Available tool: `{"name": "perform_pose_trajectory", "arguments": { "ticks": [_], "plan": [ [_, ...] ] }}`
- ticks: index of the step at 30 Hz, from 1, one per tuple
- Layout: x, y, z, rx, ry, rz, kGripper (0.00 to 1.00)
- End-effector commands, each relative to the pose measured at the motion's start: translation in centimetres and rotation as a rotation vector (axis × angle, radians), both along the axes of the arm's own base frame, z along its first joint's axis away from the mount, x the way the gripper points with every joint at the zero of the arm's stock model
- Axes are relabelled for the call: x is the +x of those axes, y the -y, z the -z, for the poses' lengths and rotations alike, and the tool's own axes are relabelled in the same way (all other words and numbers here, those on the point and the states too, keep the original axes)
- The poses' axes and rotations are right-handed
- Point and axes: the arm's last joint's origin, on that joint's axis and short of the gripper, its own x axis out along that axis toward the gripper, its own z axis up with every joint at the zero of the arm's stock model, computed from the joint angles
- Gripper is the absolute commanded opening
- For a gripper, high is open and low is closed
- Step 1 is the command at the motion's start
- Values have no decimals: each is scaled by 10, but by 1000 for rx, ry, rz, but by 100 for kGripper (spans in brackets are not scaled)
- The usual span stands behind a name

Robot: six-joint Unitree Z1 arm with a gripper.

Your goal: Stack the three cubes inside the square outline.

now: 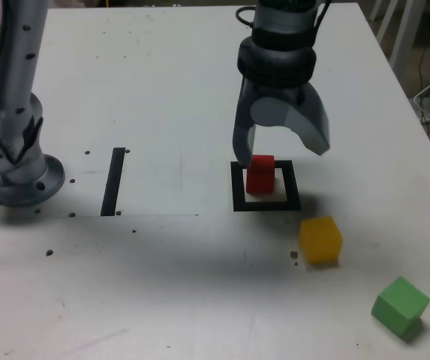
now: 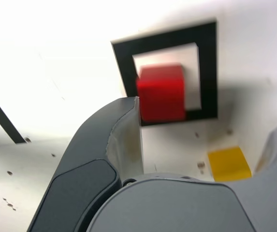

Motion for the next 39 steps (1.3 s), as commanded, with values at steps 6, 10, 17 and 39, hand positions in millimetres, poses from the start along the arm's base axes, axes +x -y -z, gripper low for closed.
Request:
{"name": "perform_pose_trajectory", "arguments": {
  "ticks": [6,10,17,39],
  "plan": [
    [14,41,1,-21,-2,7,99],
    [23,59,1,-32,-12,1,99],
    [36,79,12,-63,-50,-12,99],
    [59,82,57,-131,-188,-32,64]
  ]
}}
